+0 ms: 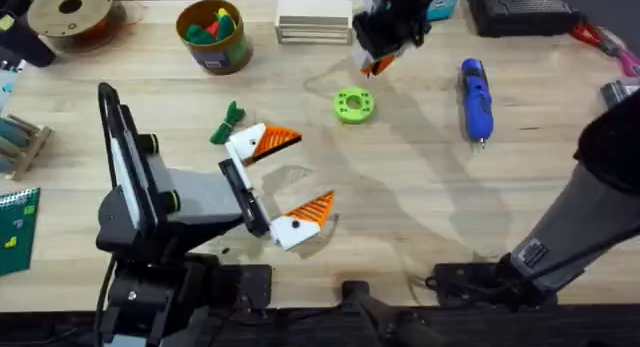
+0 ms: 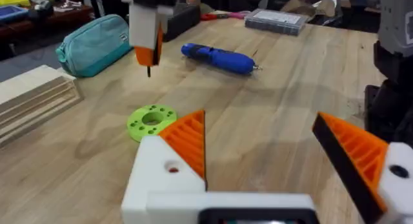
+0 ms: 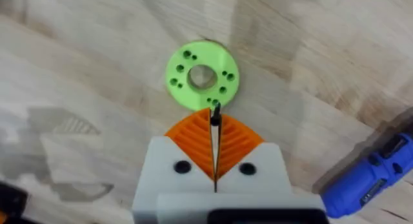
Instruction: Pick up the gripper from the table and insert it into the empty holder that is missing its gripper. Then pick up a screw, insert it into the mounting hole, and use the screwdriver to tighten it. Finally, clean up the table by picking up the vegetable and placing it into the bucket.
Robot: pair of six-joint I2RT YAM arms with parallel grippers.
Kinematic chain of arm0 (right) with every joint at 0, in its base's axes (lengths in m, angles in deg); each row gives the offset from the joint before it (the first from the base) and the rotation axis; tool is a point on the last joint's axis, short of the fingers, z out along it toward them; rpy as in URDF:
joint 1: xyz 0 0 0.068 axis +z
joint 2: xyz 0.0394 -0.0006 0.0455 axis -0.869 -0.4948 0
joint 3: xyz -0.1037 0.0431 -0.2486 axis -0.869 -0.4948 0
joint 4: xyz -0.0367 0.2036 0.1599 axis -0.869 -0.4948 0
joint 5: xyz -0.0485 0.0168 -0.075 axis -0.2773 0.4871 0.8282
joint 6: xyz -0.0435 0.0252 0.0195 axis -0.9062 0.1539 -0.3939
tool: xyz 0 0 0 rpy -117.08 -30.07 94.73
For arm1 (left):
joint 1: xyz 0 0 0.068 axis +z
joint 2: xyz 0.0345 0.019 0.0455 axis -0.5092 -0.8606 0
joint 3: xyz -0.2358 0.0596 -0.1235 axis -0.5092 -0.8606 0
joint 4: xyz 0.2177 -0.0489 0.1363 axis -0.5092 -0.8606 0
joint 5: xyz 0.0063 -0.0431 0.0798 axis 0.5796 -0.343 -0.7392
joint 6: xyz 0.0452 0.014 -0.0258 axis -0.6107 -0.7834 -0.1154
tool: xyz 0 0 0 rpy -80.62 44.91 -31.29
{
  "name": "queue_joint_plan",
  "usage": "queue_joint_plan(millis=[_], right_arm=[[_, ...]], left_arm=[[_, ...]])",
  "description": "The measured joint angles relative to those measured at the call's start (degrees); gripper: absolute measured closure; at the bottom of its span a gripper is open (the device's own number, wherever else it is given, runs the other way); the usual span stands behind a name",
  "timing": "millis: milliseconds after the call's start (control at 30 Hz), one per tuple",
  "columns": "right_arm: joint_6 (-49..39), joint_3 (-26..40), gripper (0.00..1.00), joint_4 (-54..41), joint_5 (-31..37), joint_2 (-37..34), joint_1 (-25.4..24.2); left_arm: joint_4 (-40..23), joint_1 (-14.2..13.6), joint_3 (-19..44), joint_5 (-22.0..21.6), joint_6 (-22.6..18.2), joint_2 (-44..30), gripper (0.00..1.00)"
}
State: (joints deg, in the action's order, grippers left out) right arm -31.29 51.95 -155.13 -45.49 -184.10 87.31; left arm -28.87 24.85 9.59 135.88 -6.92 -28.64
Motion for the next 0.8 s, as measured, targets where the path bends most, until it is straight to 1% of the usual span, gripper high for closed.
queue_joint_plan(millis=[133,167,333,433,600,800], right_arm=[[-2.1,5.9,0.997,-4.7,-2.9,0.0,0.0],[-3.5,10.1,0.997,-8.6,-5.1,0.0,0.0],[-6.2,16.5,0.997,-15.1,-7.3,0.0,0.2],[-7.6,19.8,0.997,-17.3,-7.7,0.0,1.2],[-9.3,22.9,0.997,-19.4,-8.4,0.0,3.2],[-11.0,23.1,0.997,-20.2,-11.6,0.0,5.2]], left_arm=[[0.0,0.0,0.0,0.0,0.0,0.0,0.006],[0.0,0.0,0.0,0.0,0.0,0.0,0.006],[0.0,0.0,0.0,0.0,0.0,0.0,0.006],[0.0,0.0,0.0,0.0,0.0,0.0,0.006],[0.0,0.0,0.0,0.0,0.0,0.0,0.005],[0.0,0.0,0.0,0.0,0.0,0.0,0.005]])
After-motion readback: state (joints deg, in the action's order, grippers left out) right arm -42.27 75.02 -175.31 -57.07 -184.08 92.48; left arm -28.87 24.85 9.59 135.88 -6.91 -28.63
